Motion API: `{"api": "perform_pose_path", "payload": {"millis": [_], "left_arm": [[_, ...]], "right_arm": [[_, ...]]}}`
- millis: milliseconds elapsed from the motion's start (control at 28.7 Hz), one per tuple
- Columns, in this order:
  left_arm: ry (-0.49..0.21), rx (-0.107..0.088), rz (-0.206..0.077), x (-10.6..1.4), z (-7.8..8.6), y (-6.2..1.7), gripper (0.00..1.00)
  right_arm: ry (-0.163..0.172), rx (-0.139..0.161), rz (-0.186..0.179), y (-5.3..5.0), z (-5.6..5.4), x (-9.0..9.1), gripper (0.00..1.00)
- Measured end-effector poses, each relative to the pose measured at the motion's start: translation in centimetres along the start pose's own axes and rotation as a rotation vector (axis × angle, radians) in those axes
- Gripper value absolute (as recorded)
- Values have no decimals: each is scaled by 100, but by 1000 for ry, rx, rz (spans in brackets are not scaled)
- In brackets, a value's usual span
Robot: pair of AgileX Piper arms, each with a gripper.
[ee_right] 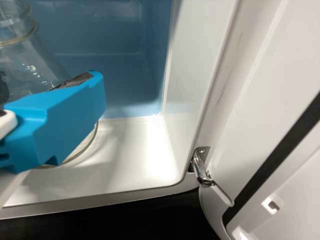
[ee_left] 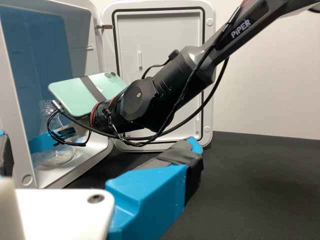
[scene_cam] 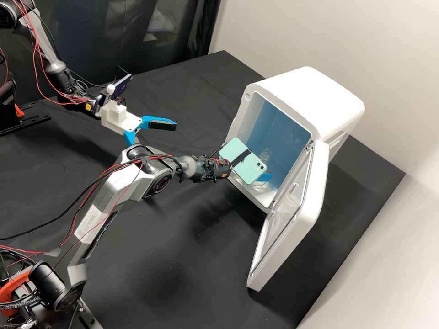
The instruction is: Take the flask out of the incubator
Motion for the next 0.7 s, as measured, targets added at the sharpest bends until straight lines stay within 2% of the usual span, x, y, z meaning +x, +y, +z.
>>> {"api": "perform_pose_path", "payload": {"millis": [243,348,557,696], "left_arm": [[0,0,0,0,0,0,100],[0,0,0,0,0,0,100],[-2,2,7,-4,7,22,100],[-2,2,9,-5,8,28,100]], "right_arm": [[0,0,0,0,0,0,0],[-1,10,-3,-14,14,-5,0],[12,39,-15,10,32,-127,0],[33,63,-21,82,43,-291,0]]}}
